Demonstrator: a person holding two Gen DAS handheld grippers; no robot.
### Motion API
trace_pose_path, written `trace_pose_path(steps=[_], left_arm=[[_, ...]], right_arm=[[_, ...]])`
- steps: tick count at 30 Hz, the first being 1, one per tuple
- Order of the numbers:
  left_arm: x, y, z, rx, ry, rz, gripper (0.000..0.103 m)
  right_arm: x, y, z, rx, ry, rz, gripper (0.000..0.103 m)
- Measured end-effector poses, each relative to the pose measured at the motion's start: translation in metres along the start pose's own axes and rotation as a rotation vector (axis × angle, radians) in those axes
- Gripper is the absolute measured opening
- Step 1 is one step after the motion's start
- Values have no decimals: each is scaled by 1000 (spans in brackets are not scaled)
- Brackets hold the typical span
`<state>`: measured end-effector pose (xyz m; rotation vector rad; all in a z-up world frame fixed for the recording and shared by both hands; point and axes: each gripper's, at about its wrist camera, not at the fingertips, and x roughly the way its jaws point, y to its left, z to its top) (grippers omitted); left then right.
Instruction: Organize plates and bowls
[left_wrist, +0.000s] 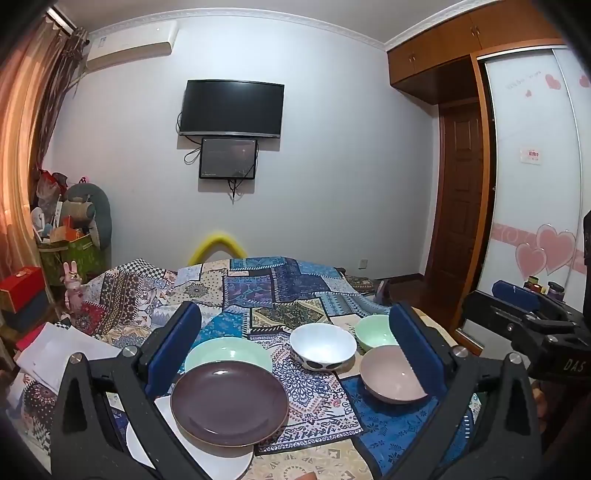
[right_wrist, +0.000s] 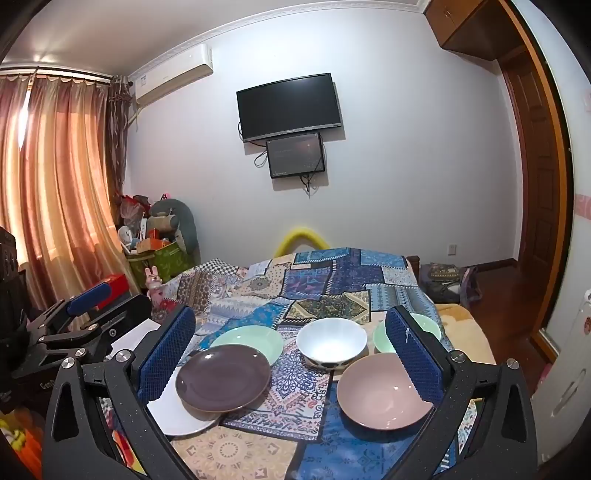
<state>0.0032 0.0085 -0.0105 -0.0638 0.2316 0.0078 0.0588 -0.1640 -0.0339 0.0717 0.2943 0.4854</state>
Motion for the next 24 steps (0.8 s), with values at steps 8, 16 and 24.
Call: trace_pose_path(steps=[8, 16, 24], left_arm=[[-3, -1, 1, 0, -6, -3, 103], [-3, -1, 2, 4, 1, -1, 103], [0, -3, 2, 5, 12, 0, 103]], right_arm=[[1, -3, -2, 1, 0, 0, 103], [1, -2, -1, 2, 1, -1, 103], [4, -1, -8, 0, 6, -3, 103]])
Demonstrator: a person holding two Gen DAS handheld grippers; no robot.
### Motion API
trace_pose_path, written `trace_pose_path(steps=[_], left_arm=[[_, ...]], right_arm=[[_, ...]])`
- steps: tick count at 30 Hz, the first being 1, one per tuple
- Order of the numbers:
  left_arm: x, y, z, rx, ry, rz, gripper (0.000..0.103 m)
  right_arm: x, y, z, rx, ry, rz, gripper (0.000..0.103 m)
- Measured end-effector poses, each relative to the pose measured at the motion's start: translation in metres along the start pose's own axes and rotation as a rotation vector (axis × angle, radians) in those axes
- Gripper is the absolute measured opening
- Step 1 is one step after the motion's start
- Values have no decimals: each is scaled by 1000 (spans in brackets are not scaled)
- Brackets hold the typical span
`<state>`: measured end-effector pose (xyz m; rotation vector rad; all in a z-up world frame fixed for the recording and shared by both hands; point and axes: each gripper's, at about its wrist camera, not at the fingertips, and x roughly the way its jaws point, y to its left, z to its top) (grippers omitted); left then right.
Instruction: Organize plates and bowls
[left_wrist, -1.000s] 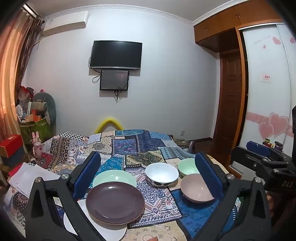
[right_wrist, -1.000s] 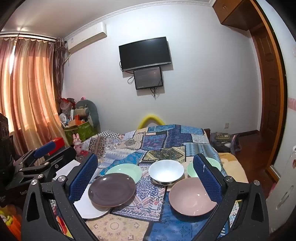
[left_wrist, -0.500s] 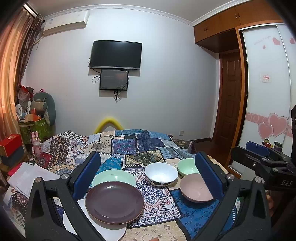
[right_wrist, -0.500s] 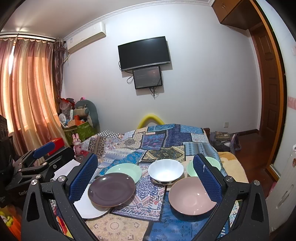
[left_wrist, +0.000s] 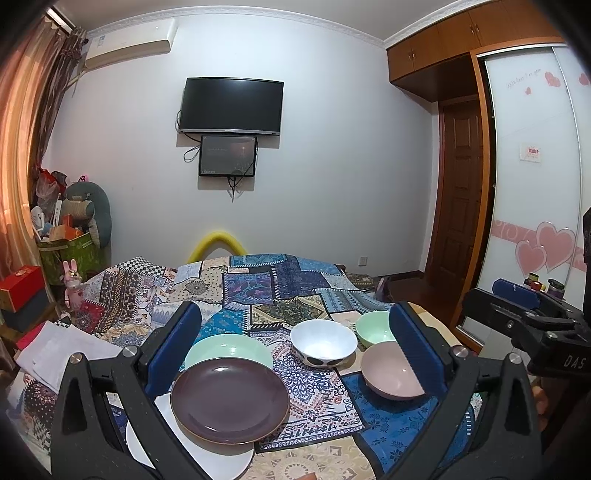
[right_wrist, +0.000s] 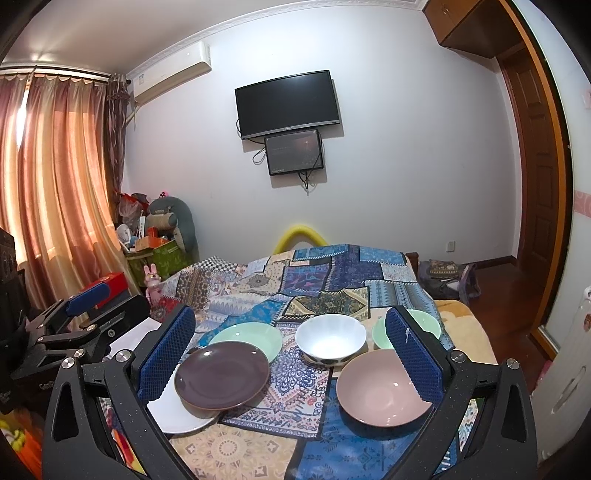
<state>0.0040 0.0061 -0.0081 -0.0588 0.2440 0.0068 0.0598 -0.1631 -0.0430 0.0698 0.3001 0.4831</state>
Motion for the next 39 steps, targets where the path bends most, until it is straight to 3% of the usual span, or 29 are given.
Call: trace_pose_path(steps=[39], left_arm=[[1, 2, 2, -4, 0, -1, 103]], right_arm=[[0, 1, 3, 5, 5, 2, 103]])
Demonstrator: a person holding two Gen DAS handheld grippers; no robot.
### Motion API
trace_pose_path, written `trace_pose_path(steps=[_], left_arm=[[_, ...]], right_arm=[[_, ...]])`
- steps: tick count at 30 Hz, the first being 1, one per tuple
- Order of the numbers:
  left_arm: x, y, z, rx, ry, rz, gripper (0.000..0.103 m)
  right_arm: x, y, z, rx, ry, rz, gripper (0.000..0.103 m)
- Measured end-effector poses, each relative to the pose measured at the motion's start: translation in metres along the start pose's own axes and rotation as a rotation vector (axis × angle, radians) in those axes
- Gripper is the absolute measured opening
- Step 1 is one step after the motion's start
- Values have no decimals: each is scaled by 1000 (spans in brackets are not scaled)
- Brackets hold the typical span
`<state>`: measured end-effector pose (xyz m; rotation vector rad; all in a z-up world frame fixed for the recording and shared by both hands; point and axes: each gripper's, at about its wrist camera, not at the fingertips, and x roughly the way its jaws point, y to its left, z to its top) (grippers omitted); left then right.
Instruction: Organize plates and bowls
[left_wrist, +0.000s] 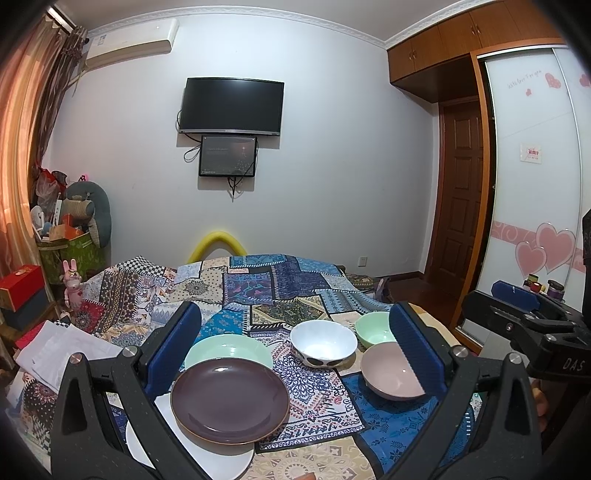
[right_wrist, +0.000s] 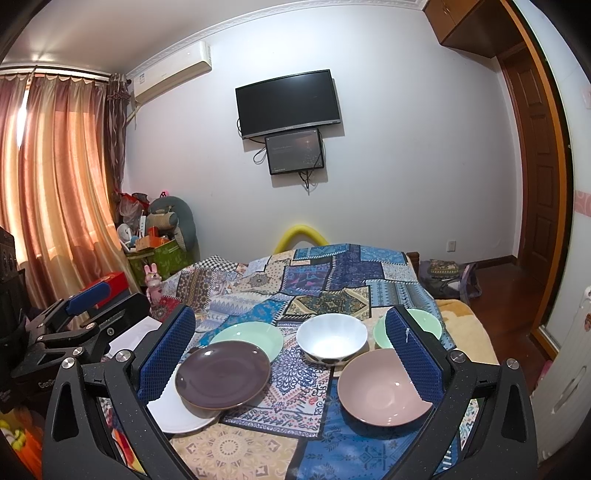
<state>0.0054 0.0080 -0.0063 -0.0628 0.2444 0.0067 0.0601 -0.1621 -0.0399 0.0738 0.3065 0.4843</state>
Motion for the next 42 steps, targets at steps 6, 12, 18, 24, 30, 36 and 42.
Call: trace_pose_path(steps=[6, 12, 18, 24, 30, 36, 42], left_arm=[[0, 0, 0, -1, 0, -1, 103], [0, 3, -2, -6, -1, 2, 103], [8, 16, -11, -17, 16, 15, 103], [26, 42, -27, -33, 77, 34, 103], [47, 76, -48, -59, 145, 53, 103], [69, 116, -69, -94, 216, 70, 103], [91, 148, -88, -106, 281, 107, 93]], right_arm=[[1, 0, 0, 1, 3, 0, 103], [7, 2, -1, 0, 17, 3, 103], [27, 9, -9, -6, 65, 14, 103], [53, 19, -24, -8, 138, 29, 103], [83, 32, -41, -17, 220, 44, 103], [117, 41, -57, -8, 310, 65, 102], [150, 47, -77, -1, 396, 68, 98]])
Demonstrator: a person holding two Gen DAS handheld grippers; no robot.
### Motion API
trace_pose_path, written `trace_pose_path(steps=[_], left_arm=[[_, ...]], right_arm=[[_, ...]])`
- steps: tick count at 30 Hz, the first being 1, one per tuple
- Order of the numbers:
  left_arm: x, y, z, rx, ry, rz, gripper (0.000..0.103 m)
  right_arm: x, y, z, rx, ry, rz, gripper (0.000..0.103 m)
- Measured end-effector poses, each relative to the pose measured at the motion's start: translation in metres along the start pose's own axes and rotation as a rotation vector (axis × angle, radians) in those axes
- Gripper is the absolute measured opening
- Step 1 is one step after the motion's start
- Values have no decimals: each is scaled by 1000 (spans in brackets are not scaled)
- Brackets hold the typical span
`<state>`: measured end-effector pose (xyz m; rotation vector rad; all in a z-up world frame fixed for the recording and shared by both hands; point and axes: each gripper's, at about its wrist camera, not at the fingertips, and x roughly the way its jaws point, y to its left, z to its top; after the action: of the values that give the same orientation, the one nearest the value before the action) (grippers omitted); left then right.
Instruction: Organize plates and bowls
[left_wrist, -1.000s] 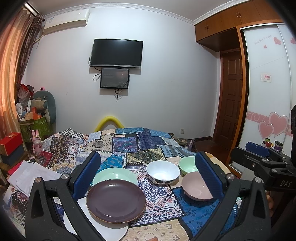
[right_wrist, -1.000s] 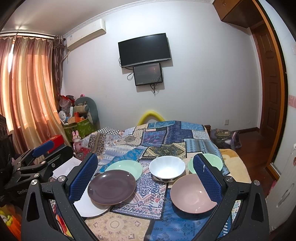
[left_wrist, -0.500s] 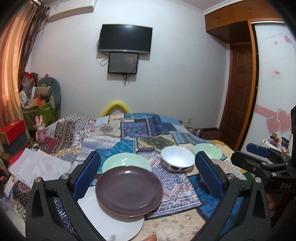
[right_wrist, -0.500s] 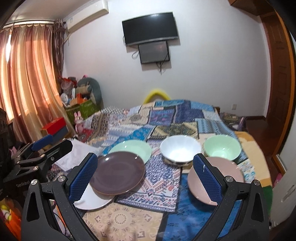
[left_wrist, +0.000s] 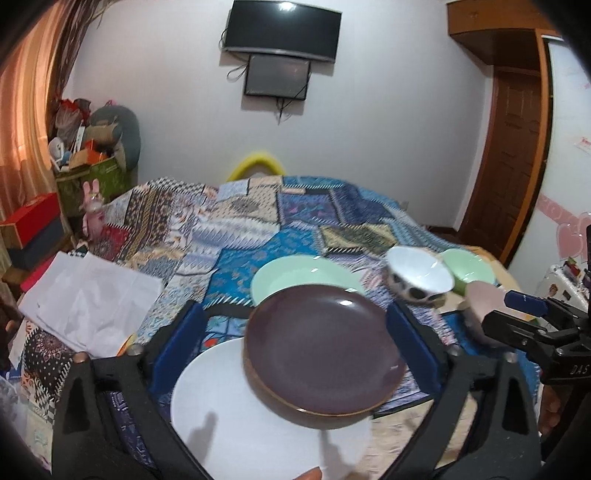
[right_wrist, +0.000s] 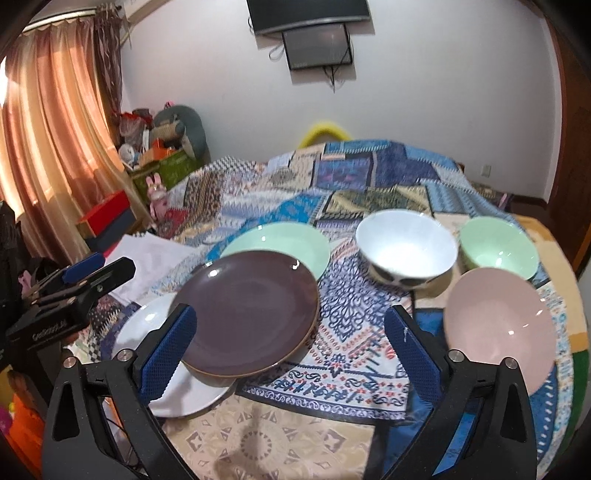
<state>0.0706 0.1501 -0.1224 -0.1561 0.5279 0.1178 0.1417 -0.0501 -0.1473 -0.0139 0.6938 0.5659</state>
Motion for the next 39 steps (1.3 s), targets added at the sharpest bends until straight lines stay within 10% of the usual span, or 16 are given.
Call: trace_pose_path(steps=[25, 39], left_arm=[[128, 59, -23, -25, 398, -49, 34], [143, 59, -27, -41, 475, -106, 23]], right_arm=[[93, -15, -14, 86, 272, 24, 49], [105, -17, -14, 99, 289, 41, 31]])
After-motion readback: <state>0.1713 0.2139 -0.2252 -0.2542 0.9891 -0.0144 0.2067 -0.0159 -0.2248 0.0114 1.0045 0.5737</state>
